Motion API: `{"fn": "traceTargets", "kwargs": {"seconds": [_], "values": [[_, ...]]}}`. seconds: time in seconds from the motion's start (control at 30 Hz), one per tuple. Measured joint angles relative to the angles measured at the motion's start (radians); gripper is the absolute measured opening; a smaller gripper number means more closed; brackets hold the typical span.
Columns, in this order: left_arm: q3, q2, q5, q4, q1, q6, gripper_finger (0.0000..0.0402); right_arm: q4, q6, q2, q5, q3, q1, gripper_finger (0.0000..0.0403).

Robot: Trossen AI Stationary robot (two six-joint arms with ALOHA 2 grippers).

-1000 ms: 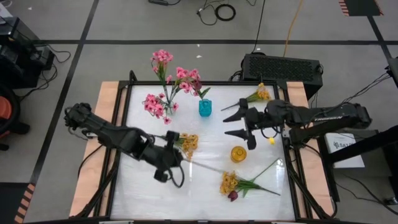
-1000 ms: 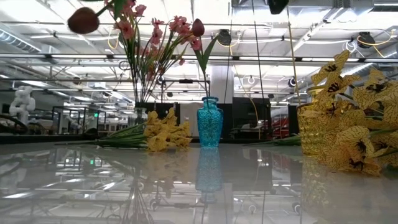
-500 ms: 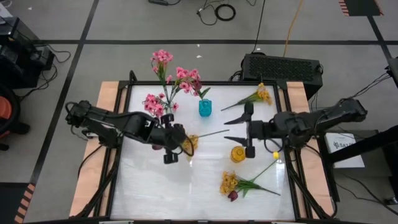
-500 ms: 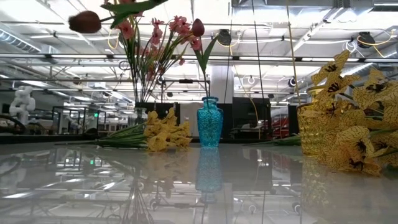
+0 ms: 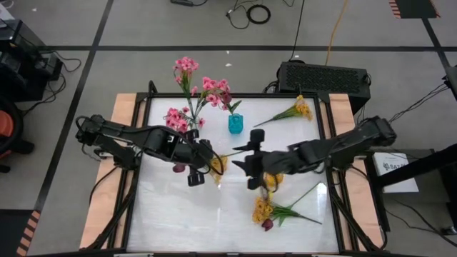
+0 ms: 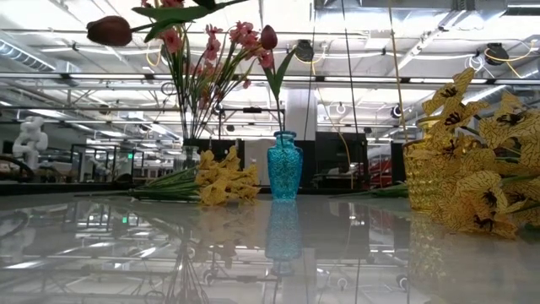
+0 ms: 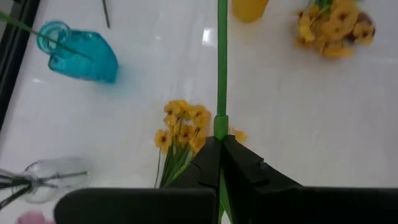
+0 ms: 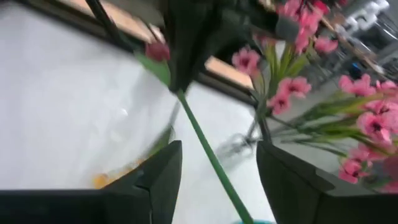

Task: Sort flowers into vase by color
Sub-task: Put the left red flower into the blue vase

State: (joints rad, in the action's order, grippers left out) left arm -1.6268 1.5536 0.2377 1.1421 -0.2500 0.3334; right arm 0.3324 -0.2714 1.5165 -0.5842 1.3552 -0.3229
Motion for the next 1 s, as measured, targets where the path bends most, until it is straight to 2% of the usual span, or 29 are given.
{"fn": "traceTargets", "kwargs": {"seconds": [0.17,0.37,0.5,0.8,1.0], "values": [[0.001,0.000,0.000,0.027,0.000,0.001,0.0012,0.045,-0.051,0.096,-0.073,0.059,0.001,0.0178],[0.001,0.000,0.000,0.026,0.000,0.001,0.0012,0.042,-0.135,0.141,-0.185,0.060,0.001,0.0155],[0.001,0.000,0.003,0.026,0.000,-0.008,0.0012,0.038,-0.149,0.140,-0.191,0.060,0.001,0.0122],[0.001,0.000,0.029,0.024,0.000,-0.034,0.0012,0.052,-0.162,0.140,-0.176,0.060,0.001,0.0012],[0.002,0.000,0.040,0.022,0.000,-0.060,0.0017,0.068,-0.163,0.140,-0.174,0.060,0.001,0.0005]]}}
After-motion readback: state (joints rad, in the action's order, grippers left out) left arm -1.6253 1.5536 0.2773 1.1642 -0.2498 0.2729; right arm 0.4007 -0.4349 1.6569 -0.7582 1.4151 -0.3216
